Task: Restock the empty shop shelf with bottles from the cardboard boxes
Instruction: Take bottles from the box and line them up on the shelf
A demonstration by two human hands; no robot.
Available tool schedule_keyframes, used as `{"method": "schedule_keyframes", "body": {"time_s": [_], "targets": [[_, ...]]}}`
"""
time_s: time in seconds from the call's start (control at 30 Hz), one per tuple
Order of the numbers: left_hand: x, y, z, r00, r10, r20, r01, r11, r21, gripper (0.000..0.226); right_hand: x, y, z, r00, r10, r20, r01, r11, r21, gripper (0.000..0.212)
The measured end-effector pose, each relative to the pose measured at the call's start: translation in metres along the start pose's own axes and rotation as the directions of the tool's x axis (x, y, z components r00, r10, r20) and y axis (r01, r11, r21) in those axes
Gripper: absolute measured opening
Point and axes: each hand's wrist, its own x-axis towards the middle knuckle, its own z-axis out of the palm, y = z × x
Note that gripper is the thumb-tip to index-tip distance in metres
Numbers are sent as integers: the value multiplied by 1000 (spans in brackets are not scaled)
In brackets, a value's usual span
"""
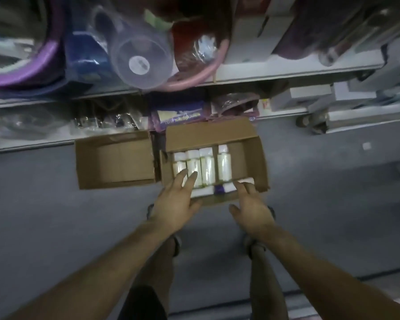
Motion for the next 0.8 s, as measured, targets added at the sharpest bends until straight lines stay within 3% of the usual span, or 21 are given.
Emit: {"method": "schedule_keyframes", "body": {"time_s": [0.3, 0.57, 0.73, 0.8], "targets": [[171, -22, 196, 994, -106, -28, 107, 994, 34, 85, 220, 118, 97, 987, -155, 41, 159, 979, -128, 80], [287, -60, 323, 992, -108, -71, 116, 986, 118, 84, 346, 185, 185, 993, -100, 69, 109, 982, -157, 93], [334, -82, 353, 979, -194, -62, 193, 981, -26, 90, 398, 202, 218, 997, -70, 26, 69, 997, 38, 107], [349, -80, 363, 979, -188, -83, 185, 982, -45, 93, 415, 204, 229, 999, 4, -34, 2, 988, 156, 115]]}}
